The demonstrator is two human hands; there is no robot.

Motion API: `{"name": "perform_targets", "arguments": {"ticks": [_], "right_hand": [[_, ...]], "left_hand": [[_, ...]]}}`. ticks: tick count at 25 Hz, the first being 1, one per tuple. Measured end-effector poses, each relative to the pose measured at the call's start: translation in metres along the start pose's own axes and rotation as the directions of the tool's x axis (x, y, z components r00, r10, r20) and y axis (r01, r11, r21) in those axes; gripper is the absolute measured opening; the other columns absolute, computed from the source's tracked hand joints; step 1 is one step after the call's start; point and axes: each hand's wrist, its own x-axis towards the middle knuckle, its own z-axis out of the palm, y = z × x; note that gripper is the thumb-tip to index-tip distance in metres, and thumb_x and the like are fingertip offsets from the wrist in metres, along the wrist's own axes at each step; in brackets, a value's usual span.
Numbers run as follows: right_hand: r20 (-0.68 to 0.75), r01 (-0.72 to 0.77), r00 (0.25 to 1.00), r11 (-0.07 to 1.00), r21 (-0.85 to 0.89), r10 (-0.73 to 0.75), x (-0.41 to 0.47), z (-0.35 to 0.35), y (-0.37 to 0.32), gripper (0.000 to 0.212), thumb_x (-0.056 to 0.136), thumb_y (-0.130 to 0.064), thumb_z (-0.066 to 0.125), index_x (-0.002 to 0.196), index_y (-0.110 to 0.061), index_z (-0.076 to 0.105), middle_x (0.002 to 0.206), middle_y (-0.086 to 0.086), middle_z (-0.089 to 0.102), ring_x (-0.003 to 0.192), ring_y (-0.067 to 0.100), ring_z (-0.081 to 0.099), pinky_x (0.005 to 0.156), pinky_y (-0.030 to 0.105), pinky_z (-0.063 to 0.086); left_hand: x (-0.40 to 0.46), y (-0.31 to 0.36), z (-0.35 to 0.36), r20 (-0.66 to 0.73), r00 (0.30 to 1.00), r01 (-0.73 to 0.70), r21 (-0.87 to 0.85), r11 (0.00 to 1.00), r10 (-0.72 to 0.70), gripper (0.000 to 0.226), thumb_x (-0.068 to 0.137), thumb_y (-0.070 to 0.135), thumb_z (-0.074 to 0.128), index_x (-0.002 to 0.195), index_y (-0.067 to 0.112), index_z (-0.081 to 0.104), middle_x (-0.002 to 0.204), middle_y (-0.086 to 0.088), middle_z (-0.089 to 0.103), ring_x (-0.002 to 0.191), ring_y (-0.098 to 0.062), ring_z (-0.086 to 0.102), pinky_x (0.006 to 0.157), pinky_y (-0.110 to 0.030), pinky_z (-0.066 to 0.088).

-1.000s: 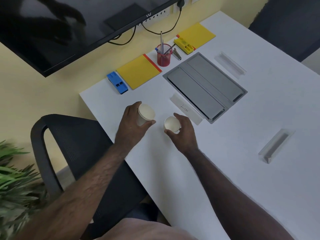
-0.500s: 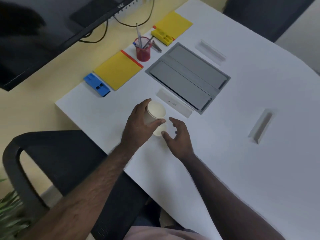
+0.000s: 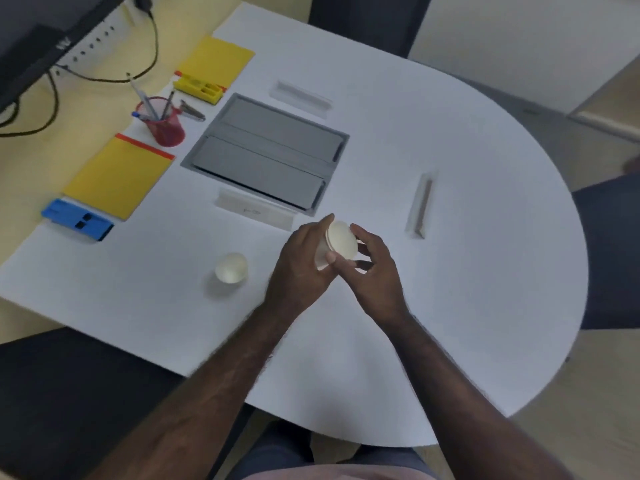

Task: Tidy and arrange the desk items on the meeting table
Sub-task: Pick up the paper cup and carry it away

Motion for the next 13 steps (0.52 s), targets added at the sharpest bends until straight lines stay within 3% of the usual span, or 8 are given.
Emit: {"name": "perform_targets", "arguments": {"ticks": [4, 7, 13], "right_hand": [[-0.111, -0.007, 0.994, 1.0, -0.007, 0.006, -0.003, -0.059, 0.012, 0.065, 0.082, -0.044, 0.09, 0.14, -0.032, 0.063, 0.136, -0.02, 0.065, 0.121, 0.001, 0.065, 0.09, 0.021, 0.059], [-0.157, -0.012, 0.988, 1.0, 0.024, 0.016, -0.004, -0.109, 0.024, 0.065, 0.078, -0.05, 0.086, 0.138, -0.035, 0.065, 0.135, -0.02, 0.067, 0.121, 0.002, 0.066, 0.095, 0.028, 0.06], [-0.263, -0.017, 0.964, 0.997, 0.073, 0.036, 0.019, -0.21, 0.043, 0.055, 0.085, -0.038, 0.089, 0.134, -0.034, 0.065, 0.133, -0.017, 0.067, 0.121, 0.007, 0.066, 0.098, 0.035, 0.06]], "left_hand": [[0.005, 0.037, 0.05, 0.081, 0.995, -0.065, 0.013, 0.998, 0.064, 0.075, 0.088, 0.029, 0.082, 0.153, 0.02, 0.047, 0.139, 0.001, 0.06, 0.127, -0.015, 0.058, 0.105, -0.038, 0.053], [0.016, 0.066, 0.09, 0.146, 0.986, -0.086, 0.055, 0.995, 0.077, 0.073, 0.089, 0.031, 0.082, 0.152, 0.017, 0.048, 0.139, -0.002, 0.062, 0.125, -0.02, 0.06, 0.103, -0.044, 0.053], [0.044, 0.108, 0.17, 0.249, 0.968, -0.018, 0.076, 0.997, -0.002, 0.079, 0.086, 0.057, 0.079, 0.15, 0.022, 0.049, 0.139, 0.003, 0.062, 0.125, -0.015, 0.058, 0.104, -0.044, 0.053]]}}
